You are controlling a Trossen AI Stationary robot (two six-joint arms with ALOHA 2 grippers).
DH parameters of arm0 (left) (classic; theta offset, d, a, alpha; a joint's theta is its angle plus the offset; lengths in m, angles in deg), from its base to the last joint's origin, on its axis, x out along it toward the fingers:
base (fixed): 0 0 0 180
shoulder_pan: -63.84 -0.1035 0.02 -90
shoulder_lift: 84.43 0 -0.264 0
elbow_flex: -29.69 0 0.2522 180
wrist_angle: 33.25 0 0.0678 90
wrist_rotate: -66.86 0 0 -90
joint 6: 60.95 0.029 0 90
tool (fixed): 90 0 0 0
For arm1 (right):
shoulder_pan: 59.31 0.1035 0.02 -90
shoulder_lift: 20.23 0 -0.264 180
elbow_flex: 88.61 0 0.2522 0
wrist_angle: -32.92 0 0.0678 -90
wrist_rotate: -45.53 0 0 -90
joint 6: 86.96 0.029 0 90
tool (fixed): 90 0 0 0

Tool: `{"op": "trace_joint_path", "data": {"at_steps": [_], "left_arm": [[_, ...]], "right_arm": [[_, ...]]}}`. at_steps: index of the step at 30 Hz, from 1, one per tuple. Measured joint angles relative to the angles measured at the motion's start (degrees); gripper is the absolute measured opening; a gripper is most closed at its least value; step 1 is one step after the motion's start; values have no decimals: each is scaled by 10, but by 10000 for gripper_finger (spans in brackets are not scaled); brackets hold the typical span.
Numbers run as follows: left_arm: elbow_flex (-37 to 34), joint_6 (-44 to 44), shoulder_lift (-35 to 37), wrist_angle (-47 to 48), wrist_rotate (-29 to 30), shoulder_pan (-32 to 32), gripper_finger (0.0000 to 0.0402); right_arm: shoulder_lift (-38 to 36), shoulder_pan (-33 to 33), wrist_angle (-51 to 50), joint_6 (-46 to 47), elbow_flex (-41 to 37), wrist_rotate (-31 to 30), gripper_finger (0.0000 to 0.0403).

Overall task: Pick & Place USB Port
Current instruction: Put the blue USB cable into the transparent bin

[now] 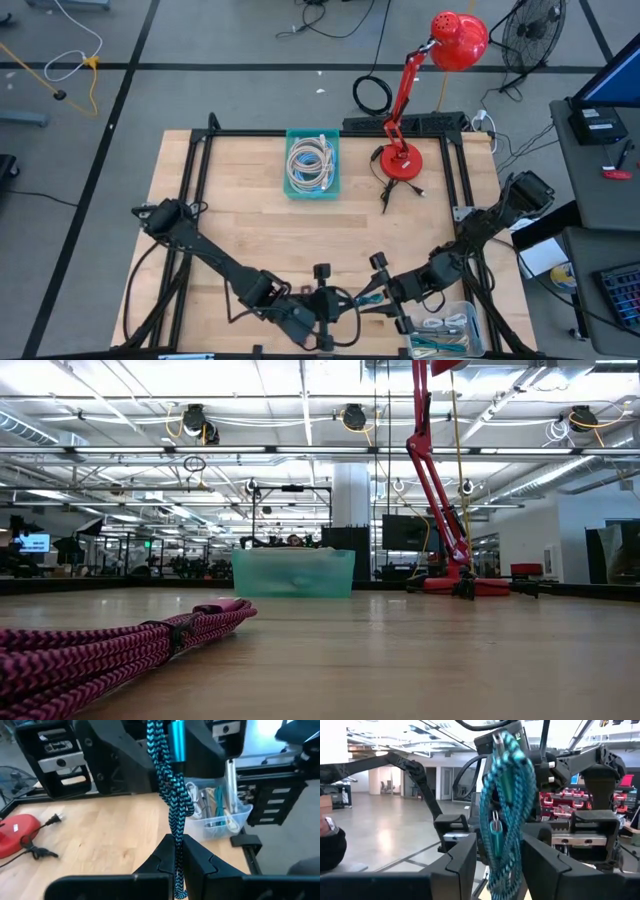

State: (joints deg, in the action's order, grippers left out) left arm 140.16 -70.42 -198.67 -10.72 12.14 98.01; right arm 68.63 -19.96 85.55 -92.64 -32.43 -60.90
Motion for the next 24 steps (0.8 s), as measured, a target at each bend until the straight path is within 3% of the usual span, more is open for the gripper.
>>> {"op": "trace_joint_path", "data": {"at_steps": [18,24], "left_arm": [[0,33,-1,-35,8,6,10],[0,32,-1,-43,8,6,10]], "right_arm": [[0,0,-11,13,0,-1,130],[0,0,-15,18,0,0,82]]}}
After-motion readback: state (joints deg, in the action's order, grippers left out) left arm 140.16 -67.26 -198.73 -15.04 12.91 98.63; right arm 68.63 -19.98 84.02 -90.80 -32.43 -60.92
